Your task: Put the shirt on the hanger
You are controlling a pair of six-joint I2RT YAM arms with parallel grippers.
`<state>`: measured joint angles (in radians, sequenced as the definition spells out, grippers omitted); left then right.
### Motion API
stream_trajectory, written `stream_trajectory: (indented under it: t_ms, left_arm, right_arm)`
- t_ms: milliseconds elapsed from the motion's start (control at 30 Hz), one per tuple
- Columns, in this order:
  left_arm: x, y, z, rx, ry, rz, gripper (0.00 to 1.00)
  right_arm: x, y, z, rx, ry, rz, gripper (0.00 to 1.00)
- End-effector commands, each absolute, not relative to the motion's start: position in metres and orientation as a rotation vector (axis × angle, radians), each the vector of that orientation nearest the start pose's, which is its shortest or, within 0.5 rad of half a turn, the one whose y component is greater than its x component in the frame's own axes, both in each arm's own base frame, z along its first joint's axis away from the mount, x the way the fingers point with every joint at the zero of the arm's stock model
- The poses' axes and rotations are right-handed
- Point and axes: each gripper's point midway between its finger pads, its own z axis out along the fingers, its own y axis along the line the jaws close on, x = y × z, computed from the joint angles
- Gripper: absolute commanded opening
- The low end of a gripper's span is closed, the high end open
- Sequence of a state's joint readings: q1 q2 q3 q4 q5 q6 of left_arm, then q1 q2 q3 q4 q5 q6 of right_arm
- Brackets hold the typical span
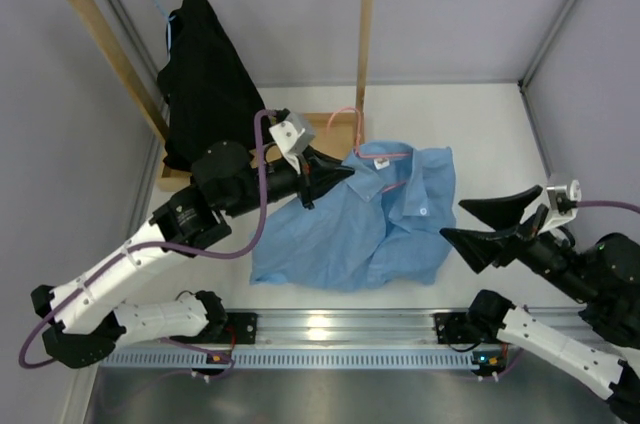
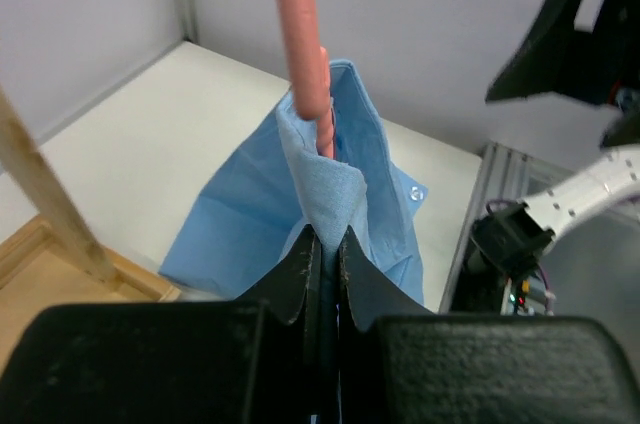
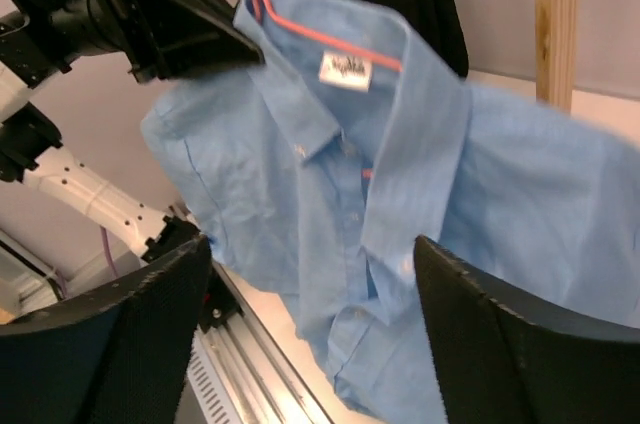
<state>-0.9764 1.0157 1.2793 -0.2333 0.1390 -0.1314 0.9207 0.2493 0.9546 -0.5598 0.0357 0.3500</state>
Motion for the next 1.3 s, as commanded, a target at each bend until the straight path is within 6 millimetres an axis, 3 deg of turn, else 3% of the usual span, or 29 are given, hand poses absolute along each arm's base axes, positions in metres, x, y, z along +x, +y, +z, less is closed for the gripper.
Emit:
stream_trajectory:
  t_ms: [0,33,133,200,267,367,500,667,700,767,800,900,967,1000,1033,1067,1100,1267]
  left_arm:
    - [0.145,-0.332,0.436,0.958,1.301,-1.115,0.0]
    - [0.125,-0.339,0.431,1.072,1.26,-1.203,0.0]
    - [0.096,-0.348,0.417,1.257,1.187,-1.327,0.0]
    - [0.091,-0.349,0.412,1.296,1.173,-1.349,0.0]
    - [0.08,-0.35,0.406,1.369,1.138,-1.404,0.0]
    - [0.063,-0.35,0.403,1.462,1.087,-1.498,0.0]
    - [0.06,-0.352,0.401,1.488,1.081,-1.53,0.0]
    - [0.06,-0.353,0.398,1.499,1.082,-1.538,0.0]
    - [0.061,-0.354,0.399,1.494,1.084,-1.533,0.0]
    - [0.064,-0.355,0.4,1.478,1.093,-1.517,0.0]
    - [0.066,-0.355,0.401,1.469,1.097,-1.507,0.0]
    - [0.074,-0.355,0.407,1.421,1.109,-1.455,0.0]
    - [0.084,-0.351,0.411,1.361,1.123,-1.371,0.12]
    - [0.089,-0.349,0.413,1.332,1.133,-1.34,0.24]
    - [0.093,-0.347,0.415,1.299,1.145,-1.311,0.6]
    - [0.107,-0.34,0.424,1.21,1.169,-1.231,0.74]
    - [0.113,-0.335,0.428,1.17,1.174,-1.183,0.97]
    - [0.142,-0.275,0.461,0.889,1.166,-0.91,0.98]
  right_arm:
    - [0.105,0.154,0.379,-0.541,1.566,0.9,0.75]
    - [0.108,0.157,0.385,-0.577,1.55,0.875,0.72]
    - [0.103,0.178,0.413,-0.717,1.493,0.909,0.68]
    - [0.104,0.191,0.428,-0.772,1.473,0.927,0.69]
    - [0.105,0.205,0.428,-0.838,1.47,0.937,0.67]
    - [0.089,0.224,0.429,-0.981,1.416,1.027,0.63]
    - [0.075,0.234,0.433,-1.043,1.324,1.119,0.55]
    - [0.067,0.24,0.435,-1.055,1.276,1.188,0.36]
    - [0.065,0.242,0.434,-1.065,1.277,1.204,0.25]
    - [0.066,0.247,0.432,-1.074,1.287,1.221,0.13]
    - [0.067,0.249,0.43,-1.076,1.294,1.221,0.01]
    - [0.076,0.248,0.432,-1.027,1.309,1.185,0.0]
    - [0.08,0.243,0.438,-0.982,1.307,1.165,0.0]
    - [0.082,0.239,0.444,-0.953,1.302,1.149,0.0]
    - [0.084,0.236,0.447,-0.93,1.304,1.143,0.0]
    - [0.083,0.231,0.454,-0.907,1.288,1.134,0.0]
    - [0.087,0.226,0.457,-0.872,1.296,1.108,0.0]
    - [0.1,0.191,0.479,-0.742,1.326,0.96,0.0]
